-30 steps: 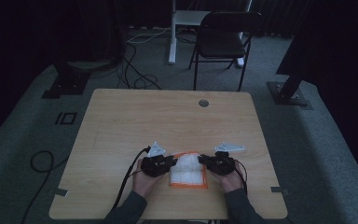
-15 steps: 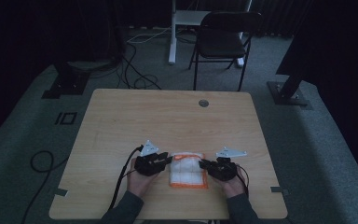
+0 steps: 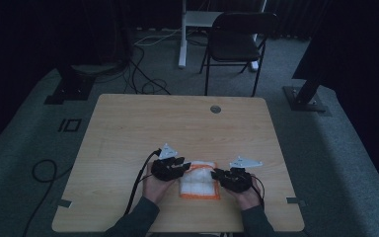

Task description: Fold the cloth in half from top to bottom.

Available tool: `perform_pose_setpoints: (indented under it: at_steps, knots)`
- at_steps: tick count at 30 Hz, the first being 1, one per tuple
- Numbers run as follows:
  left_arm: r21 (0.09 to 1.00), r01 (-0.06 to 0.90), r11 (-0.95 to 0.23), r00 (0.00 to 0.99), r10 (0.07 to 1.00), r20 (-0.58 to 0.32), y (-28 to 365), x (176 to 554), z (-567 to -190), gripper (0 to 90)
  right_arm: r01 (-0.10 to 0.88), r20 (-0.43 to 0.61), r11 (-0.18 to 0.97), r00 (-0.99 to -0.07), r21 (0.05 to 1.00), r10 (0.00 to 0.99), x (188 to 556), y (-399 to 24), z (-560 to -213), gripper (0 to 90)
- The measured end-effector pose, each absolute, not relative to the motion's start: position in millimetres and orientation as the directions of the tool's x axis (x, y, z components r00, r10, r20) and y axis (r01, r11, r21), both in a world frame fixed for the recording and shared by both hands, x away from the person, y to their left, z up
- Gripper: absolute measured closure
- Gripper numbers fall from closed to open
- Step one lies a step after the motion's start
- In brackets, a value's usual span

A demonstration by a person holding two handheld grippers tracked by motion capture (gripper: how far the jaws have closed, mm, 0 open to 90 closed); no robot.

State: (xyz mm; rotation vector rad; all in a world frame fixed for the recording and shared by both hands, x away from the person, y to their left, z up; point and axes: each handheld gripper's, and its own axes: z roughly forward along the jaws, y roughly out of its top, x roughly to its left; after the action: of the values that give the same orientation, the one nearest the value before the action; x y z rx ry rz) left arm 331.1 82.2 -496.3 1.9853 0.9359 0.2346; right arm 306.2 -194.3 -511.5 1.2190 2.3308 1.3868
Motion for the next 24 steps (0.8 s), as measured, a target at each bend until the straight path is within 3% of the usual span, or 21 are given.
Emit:
perform_pose_setpoints:
  at_steps: [6,24]
  knots:
    - [0.788,0.531,-0.312,0.700,0.686,-0.199,88,322,-500,61.6,0.558,0.249,0.220,-0.642,0.800,0.725,304,-202,-509,62.2]
    - [0.811,0.510,-0.286,0.710,0.673,-0.210,103,300,-498,59.4,0.534,0.248,0.161,-0.612,0.830,0.751,305,-209,-502,57.9]
